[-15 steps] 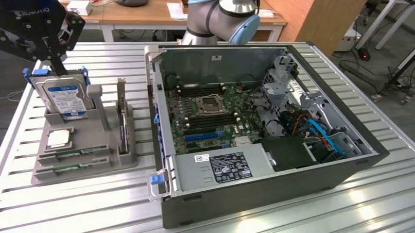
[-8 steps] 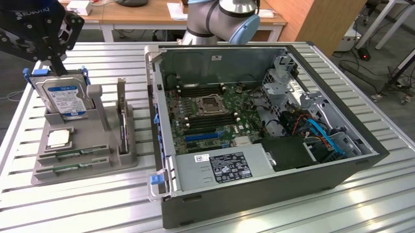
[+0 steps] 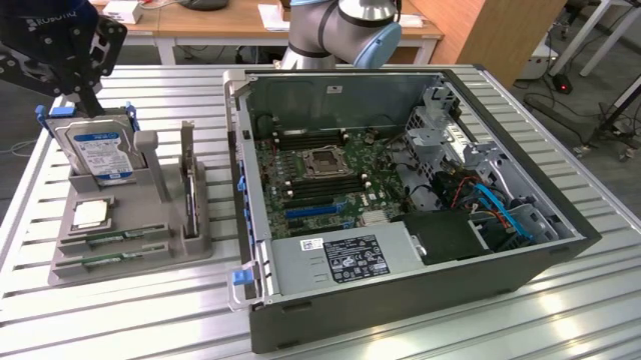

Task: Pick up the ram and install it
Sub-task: 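Pick up the ram and move it above insertion slot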

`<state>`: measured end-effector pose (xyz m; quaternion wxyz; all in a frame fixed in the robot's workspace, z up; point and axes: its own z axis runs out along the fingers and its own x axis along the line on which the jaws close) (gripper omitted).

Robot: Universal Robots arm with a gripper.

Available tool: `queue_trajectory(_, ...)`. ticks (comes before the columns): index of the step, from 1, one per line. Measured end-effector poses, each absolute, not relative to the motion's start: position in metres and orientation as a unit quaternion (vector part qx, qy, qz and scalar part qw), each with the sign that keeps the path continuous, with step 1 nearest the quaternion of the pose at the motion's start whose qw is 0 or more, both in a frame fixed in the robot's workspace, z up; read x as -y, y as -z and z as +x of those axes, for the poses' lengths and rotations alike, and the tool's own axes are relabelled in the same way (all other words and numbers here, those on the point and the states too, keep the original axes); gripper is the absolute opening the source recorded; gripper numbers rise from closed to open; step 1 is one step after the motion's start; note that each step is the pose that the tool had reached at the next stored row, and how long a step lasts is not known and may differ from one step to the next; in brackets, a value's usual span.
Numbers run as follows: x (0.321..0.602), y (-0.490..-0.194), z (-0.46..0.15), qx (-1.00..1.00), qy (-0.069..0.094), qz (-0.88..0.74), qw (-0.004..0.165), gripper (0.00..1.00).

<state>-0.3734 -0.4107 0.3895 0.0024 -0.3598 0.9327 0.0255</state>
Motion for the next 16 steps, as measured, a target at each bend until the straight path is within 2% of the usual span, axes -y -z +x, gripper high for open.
queue_trajectory(16,0.4108,-0.3894,-0.3734,-0.891,-0.025,-0.452,-0.001,0.09)
